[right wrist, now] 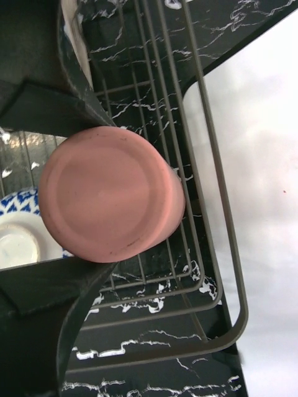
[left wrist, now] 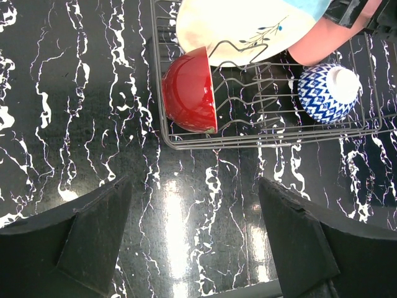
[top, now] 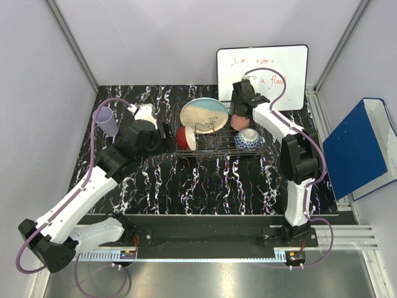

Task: Unload the mixed dishes from the dish rack
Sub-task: Pick up the cup from the dish rack.

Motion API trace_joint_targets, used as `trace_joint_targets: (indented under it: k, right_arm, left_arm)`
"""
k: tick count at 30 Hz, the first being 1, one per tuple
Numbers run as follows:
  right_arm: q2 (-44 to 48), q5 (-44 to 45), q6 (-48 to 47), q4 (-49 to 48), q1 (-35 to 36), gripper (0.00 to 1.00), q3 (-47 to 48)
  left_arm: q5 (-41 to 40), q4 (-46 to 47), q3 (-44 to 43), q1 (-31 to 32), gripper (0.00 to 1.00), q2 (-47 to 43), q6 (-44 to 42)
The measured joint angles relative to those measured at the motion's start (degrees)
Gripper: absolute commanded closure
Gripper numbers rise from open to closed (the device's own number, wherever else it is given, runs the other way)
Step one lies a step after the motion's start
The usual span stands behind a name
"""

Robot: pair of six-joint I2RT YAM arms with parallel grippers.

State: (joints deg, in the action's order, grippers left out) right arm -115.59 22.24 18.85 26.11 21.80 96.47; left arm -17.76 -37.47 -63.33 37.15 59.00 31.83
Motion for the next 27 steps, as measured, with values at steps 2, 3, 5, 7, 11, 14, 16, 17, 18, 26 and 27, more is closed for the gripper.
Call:
trace_joint_targets:
  k: [2,3,5,7,11,14,16,17,18,26,27]
  right_arm:
    - [-0.28,-0.5,-0.09,-0.04,0.0,0.45,0.07]
    - [-0.28,-0.52,-0.07,-0.02,0.0,0.48,0.07]
    - [-0.17,-0.66,0.2,0.04,-0.02,0.5,0.07]
    - [0.09,-0.76,0.66,0.09,-0.04,0.52,-0.04]
    - [4.17,-1.01,2.01,0.39,-0.04,0.6,-2.95]
    - [11.3,-1.51,3.17,0.79,-0.04,0.76,-5.97]
    - [18.38,-2.36,3.78,0.61,0.07,0.88,-8.0]
    - [22.27,-2.91,4.07,0.24,0.07,1.0,-8.98]
    - [26.36,-3.54,4.31,-0.2,0.07,1.0,-9.94]
    - [56.61,-13.27,10.64,-12.26,0.04,1.0,-28.98]
    - [59.28,-15.82,12.74,-14.69,-0.15,1.0,-32.65]
  left_arm:
    - [-0.02,-0.09,0.2,0.0,0.15,0.0,0.11]
    - [0.0,-0.09,0.22,0.0,0.15,0.0,0.11]
    - [-0.02,-0.04,0.28,0.0,0.15,0.0,0.15]
    - [-0.04,-0.04,0.5,0.0,0.15,0.0,0.15]
    - [-0.04,-0.07,0.5,0.0,0.15,0.02,0.13]
    - [-0.07,0.0,0.48,0.0,0.15,0.48,0.11]
    - [-0.07,0.02,0.46,0.0,0.15,1.25,0.13]
    - [-0.07,0.04,0.42,0.0,0.15,1.7,0.13]
    - [-0.07,0.07,0.35,0.0,0.15,2.08,0.11]
    - [5.99,10.69,2.1,-0.61,0.08,1.11,0.48]
    - [8.83,15.63,4.66,-1.11,0.06,-0.7,1.53]
